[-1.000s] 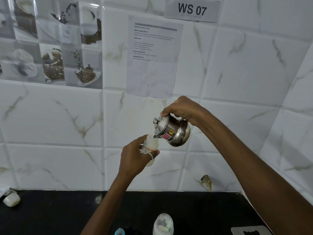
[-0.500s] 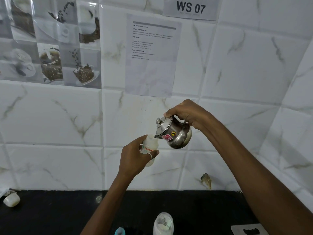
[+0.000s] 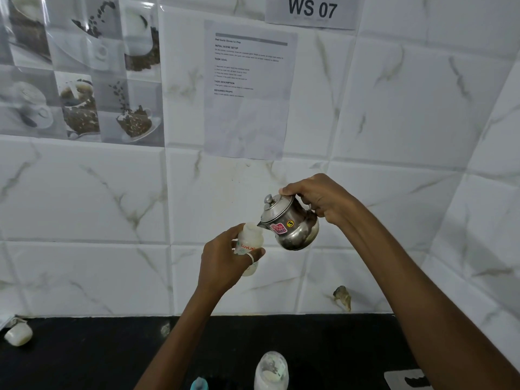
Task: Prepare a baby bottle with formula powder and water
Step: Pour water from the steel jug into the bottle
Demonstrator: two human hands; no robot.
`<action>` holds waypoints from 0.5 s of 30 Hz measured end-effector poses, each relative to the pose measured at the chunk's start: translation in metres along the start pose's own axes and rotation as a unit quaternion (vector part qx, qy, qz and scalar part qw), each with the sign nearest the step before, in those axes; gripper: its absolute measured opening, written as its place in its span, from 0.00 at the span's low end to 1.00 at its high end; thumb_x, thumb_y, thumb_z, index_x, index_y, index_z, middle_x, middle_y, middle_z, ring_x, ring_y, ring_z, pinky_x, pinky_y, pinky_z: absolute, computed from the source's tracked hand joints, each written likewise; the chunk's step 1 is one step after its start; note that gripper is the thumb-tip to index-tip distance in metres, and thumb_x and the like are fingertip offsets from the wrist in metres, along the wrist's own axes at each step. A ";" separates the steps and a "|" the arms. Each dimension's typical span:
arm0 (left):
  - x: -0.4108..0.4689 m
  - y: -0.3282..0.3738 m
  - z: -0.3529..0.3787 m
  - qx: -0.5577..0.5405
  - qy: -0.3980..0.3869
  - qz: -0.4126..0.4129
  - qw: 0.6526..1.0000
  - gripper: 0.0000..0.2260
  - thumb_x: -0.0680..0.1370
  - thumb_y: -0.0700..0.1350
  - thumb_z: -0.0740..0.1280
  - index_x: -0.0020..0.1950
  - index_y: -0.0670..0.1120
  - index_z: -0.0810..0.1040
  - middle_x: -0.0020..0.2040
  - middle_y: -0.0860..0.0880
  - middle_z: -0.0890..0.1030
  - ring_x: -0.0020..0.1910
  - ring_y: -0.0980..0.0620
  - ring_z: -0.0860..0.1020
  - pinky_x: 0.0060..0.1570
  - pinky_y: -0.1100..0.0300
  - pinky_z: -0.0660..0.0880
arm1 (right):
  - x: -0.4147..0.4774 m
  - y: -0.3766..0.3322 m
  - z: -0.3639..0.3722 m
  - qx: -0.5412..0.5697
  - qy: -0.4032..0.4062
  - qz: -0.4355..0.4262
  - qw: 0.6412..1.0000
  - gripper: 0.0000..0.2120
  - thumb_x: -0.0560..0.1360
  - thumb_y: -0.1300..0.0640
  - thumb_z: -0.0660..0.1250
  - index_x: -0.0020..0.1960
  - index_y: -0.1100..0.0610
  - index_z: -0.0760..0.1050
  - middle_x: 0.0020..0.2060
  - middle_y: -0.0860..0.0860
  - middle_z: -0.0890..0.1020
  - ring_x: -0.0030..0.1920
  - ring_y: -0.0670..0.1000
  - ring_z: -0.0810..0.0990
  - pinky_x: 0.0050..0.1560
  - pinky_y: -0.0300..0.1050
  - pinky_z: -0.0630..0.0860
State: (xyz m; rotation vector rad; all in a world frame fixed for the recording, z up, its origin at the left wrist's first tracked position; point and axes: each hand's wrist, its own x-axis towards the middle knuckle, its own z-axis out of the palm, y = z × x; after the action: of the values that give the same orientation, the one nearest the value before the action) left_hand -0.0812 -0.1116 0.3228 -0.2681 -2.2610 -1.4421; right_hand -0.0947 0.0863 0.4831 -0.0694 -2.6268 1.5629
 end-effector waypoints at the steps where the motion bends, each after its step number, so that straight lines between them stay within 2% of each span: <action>1: 0.000 0.000 0.000 0.000 0.000 0.000 1.000 0.32 0.71 0.54 0.79 0.73 0.49 0.75 0.67 0.50 0.81 0.56 0.53 0.78 0.55 0.59 0.77 | 0.001 0.002 0.000 0.005 0.004 0.003 1.000 0.12 0.70 0.52 0.77 0.40 0.57 0.75 0.28 0.50 0.65 0.25 0.48 0.60 0.23 0.39 0.58; 5: 0.001 0.000 0.003 0.003 0.000 -0.002 1.000 0.32 0.71 0.54 0.79 0.73 0.51 0.76 0.66 0.51 0.81 0.54 0.55 0.78 0.52 0.61 0.75 | 0.002 0.011 -0.002 0.018 0.013 0.011 1.000 0.15 0.69 0.51 0.77 0.36 0.56 0.73 0.28 0.50 0.66 0.25 0.48 0.60 0.25 0.40 0.57; 10: 0.000 0.001 0.005 0.001 0.000 -0.004 1.000 0.32 0.70 0.54 0.80 0.72 0.51 0.76 0.65 0.51 0.82 0.54 0.55 0.78 0.53 0.60 0.77 | 0.002 0.012 -0.004 0.021 0.015 0.008 1.000 0.12 0.69 0.51 0.77 0.44 0.57 0.78 0.28 0.50 0.66 0.26 0.48 0.61 0.24 0.39 0.58; 13: -0.001 0.002 0.006 0.004 -0.002 0.003 1.000 0.32 0.71 0.54 0.80 0.72 0.50 0.76 0.65 0.51 0.82 0.54 0.55 0.78 0.53 0.60 0.76 | 0.001 0.006 -0.004 0.004 0.004 -0.007 1.000 0.12 0.70 0.53 0.77 0.47 0.59 0.81 0.30 0.51 0.66 0.29 0.49 0.63 0.28 0.40 0.60; 15: -0.002 0.002 0.007 0.001 -0.003 0.005 1.000 0.31 0.70 0.54 0.80 0.72 0.50 0.77 0.65 0.51 0.82 0.54 0.55 0.79 0.53 0.59 0.77 | 0.001 0.001 -0.004 -0.008 0.000 -0.020 1.000 0.10 0.71 0.55 0.77 0.42 0.60 0.80 0.29 0.50 0.67 0.30 0.49 0.65 0.30 0.41 0.61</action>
State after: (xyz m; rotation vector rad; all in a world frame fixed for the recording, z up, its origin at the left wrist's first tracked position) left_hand -0.0807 -0.1048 0.3212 -0.2841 -2.2625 -1.4352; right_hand -0.0952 0.0903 0.4843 -0.0174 -2.6242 1.5279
